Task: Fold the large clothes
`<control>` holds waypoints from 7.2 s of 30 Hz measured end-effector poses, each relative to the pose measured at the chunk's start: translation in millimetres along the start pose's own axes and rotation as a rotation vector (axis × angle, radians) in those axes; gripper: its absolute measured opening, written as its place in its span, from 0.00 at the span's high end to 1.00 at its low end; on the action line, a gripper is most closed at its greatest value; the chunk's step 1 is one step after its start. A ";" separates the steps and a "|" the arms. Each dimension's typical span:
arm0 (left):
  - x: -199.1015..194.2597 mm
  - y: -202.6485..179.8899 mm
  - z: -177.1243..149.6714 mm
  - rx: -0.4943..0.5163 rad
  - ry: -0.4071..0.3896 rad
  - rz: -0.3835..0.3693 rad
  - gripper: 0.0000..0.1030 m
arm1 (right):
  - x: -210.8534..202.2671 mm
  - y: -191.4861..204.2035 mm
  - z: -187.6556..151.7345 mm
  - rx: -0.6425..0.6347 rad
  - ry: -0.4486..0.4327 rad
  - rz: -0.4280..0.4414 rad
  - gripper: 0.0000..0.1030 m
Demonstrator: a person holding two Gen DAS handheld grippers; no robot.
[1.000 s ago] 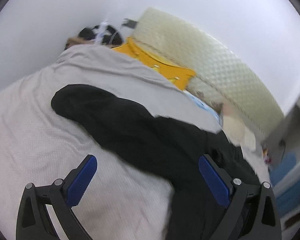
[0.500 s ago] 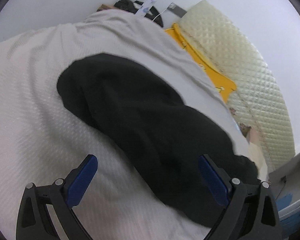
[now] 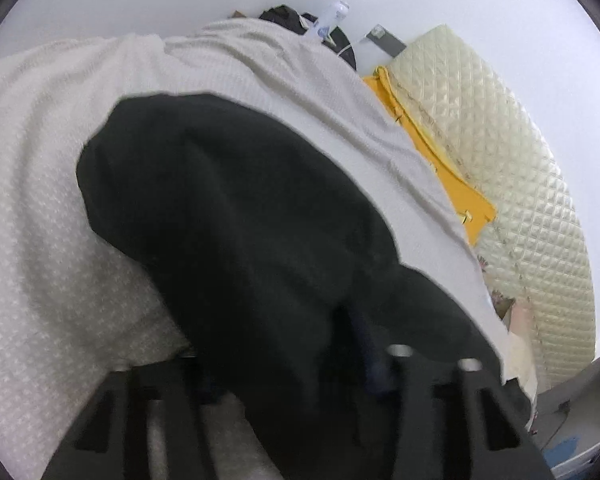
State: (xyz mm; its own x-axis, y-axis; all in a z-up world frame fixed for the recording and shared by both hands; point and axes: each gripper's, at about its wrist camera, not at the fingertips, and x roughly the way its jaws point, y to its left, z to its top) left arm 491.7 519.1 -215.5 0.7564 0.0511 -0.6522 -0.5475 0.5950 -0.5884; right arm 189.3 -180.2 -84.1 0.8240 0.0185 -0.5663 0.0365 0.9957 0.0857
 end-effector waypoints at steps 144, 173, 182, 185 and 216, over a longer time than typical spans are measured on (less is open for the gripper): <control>-382.6 -165.1 -364.9 0.826 0.044 -0.223 0.15 | -130.6 -73.8 0.6 -0.074 -0.094 0.128 0.00; -270.0 -110.9 -347.7 0.630 0.422 0.034 0.15 | 32.2 -203.0 -40.9 0.168 0.515 0.176 0.03; -251.6 -107.4 -361.1 0.639 0.447 0.131 0.14 | 45.9 -197.4 -48.8 0.224 0.525 0.271 0.00; -250.9 -105.7 -361.9 0.619 0.454 0.132 0.13 | 36.5 -178.5 -42.0 0.177 0.494 0.360 0.00; -235.5 -130.8 -379.4 0.409 0.651 -0.261 0.51 | 32.0 -159.6 -30.8 0.300 0.472 0.329 0.75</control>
State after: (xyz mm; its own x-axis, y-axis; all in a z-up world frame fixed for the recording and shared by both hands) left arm 249.3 124.9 -166.2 0.4127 -0.5321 -0.7392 -0.1123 0.7757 -0.6211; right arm 192.4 -335.7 -141.2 0.4841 0.4248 -0.7650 0.0371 0.8635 0.5030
